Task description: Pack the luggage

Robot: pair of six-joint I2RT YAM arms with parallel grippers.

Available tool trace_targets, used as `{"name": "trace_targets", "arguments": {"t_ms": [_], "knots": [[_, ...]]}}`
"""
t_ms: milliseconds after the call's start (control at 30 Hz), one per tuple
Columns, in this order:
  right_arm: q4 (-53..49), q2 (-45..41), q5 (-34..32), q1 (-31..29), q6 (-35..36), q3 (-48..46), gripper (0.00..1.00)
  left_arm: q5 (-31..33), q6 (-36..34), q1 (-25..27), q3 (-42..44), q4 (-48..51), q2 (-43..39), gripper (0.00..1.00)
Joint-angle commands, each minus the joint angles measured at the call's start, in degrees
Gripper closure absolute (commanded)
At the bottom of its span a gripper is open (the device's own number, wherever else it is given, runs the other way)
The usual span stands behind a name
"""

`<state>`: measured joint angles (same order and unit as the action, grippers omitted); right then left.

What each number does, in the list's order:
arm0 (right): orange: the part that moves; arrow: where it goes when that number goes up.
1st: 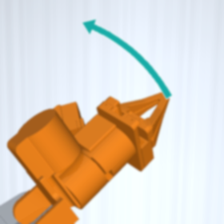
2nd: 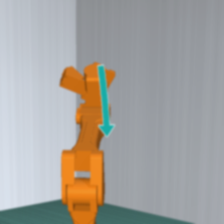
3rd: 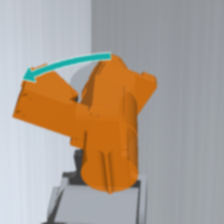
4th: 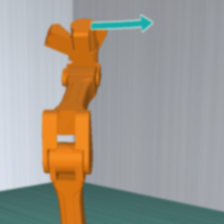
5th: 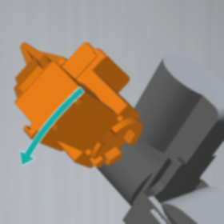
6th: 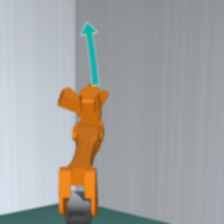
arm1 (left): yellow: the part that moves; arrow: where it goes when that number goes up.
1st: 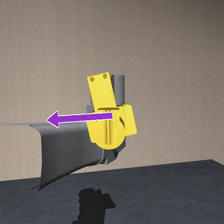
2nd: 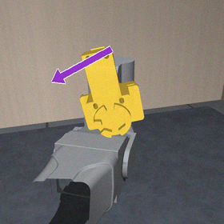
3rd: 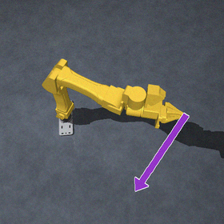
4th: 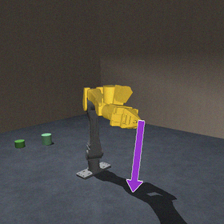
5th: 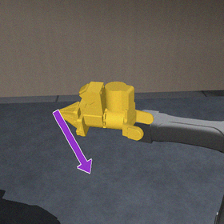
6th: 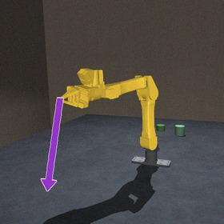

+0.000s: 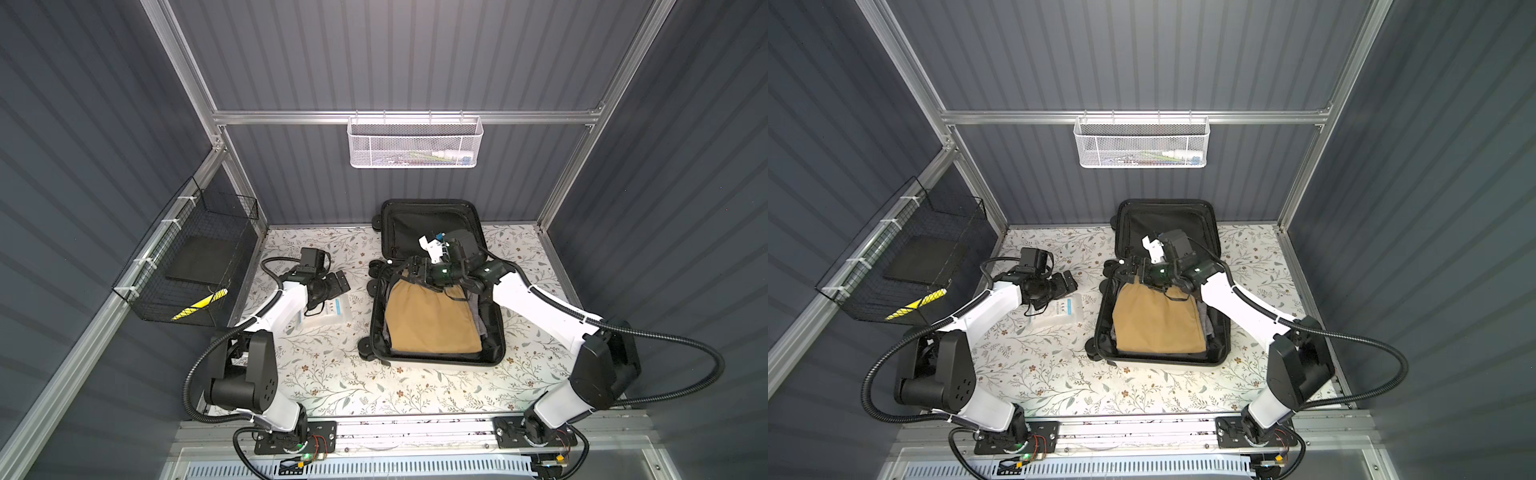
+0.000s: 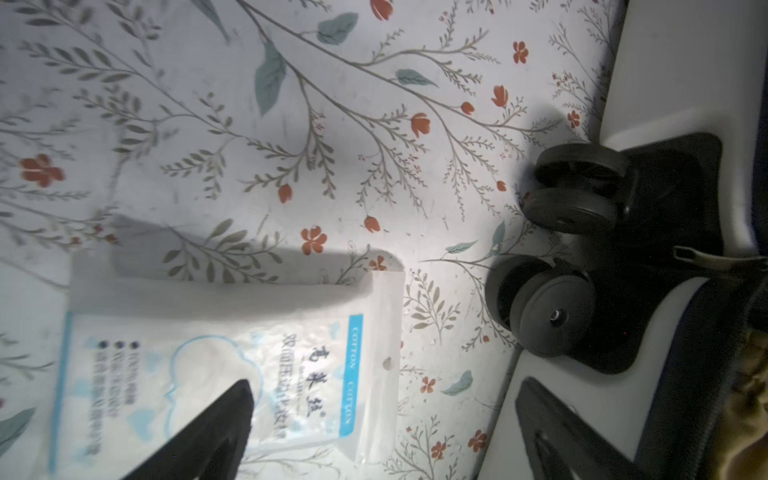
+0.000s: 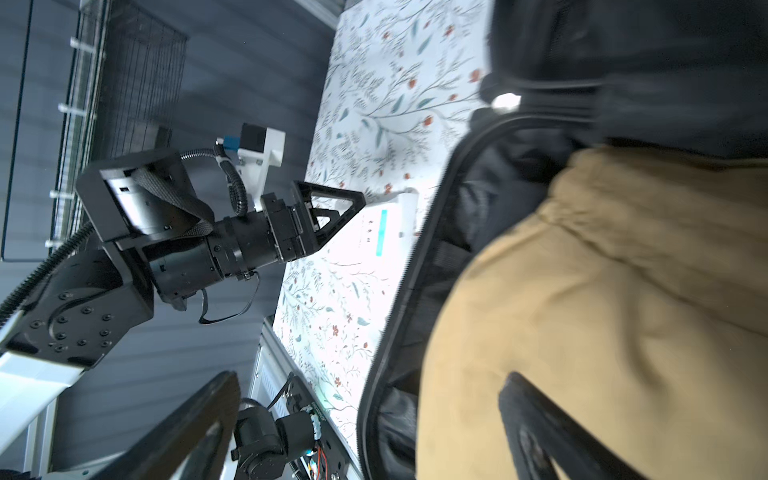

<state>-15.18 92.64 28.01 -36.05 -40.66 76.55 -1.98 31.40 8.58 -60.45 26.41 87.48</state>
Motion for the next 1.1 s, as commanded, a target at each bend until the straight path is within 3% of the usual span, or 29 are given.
{"name": "trace_targets", "arguments": {"t_ms": [0,200,500,1067], "knots": [[-3.6,3.3,-2.8,-3.1,0.9,4.6,0.01,3.5,-0.5,-2.3,2.9,4.1,-3.8,0.0],[-13.6,9.6,-12.1,-7.1,1.7,13.9,0.01,3.8,2.7,-5.9,8.3,3.1,-8.6,0.0],[-12.3,12.1,-9.9,-7.7,0.3,14.9,0.01,-2.1,7.4,-11.2,16.8,-2.6,-11.2,0.0],[-10.5,13.2,-5.7,-7.6,0.1,14.3,0.01,-8.6,4.9,-14.8,22.5,-14.2,-9.3,0.03]]}}
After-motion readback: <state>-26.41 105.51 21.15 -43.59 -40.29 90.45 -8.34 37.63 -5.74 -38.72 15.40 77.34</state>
